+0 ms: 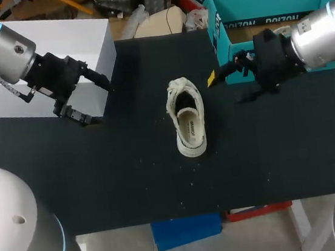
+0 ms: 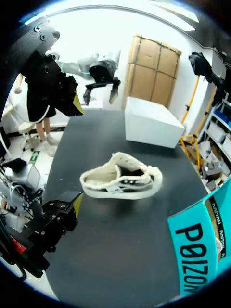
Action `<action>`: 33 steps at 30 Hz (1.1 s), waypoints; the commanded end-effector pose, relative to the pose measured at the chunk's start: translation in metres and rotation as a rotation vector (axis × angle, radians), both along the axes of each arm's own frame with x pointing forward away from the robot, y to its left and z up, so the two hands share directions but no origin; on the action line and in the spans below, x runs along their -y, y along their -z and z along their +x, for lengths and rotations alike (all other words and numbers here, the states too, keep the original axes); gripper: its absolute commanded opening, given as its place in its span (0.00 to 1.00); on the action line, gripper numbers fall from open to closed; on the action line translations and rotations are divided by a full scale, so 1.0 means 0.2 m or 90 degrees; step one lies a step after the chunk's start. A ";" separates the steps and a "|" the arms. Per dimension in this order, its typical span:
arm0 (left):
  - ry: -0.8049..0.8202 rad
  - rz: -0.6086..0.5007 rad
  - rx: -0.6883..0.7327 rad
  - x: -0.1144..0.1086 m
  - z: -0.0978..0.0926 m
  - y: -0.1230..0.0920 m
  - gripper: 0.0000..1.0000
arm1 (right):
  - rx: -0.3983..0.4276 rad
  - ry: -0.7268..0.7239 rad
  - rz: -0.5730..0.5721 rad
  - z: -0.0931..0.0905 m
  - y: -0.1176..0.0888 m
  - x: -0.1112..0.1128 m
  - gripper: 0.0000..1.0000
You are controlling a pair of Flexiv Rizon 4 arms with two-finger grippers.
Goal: Take the shoe out of the shoebox, open the shoe tongue, remove and reinsert the insole, then place the shoe into the shoebox
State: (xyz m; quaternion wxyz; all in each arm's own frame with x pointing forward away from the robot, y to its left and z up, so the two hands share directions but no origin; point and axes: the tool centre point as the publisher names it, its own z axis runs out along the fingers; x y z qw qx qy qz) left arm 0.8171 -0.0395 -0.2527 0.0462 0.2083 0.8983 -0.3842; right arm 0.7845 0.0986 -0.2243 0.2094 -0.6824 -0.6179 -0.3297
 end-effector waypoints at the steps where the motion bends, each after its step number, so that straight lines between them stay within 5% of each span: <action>1: -0.002 0.001 0.002 0.00 0.00 0.00 1.00 | -0.055 -0.013 -0.168 0.13 -0.01 -0.06 1.00; 15: -0.002 0.001 0.002 0.00 0.00 0.00 1.00 | -0.076 -0.100 -0.342 0.24 0.14 -0.11 1.00; 33: -0.002 0.001 0.002 0.00 0.00 0.00 1.00 | -0.056 -0.118 -0.376 0.27 0.15 -0.12 1.00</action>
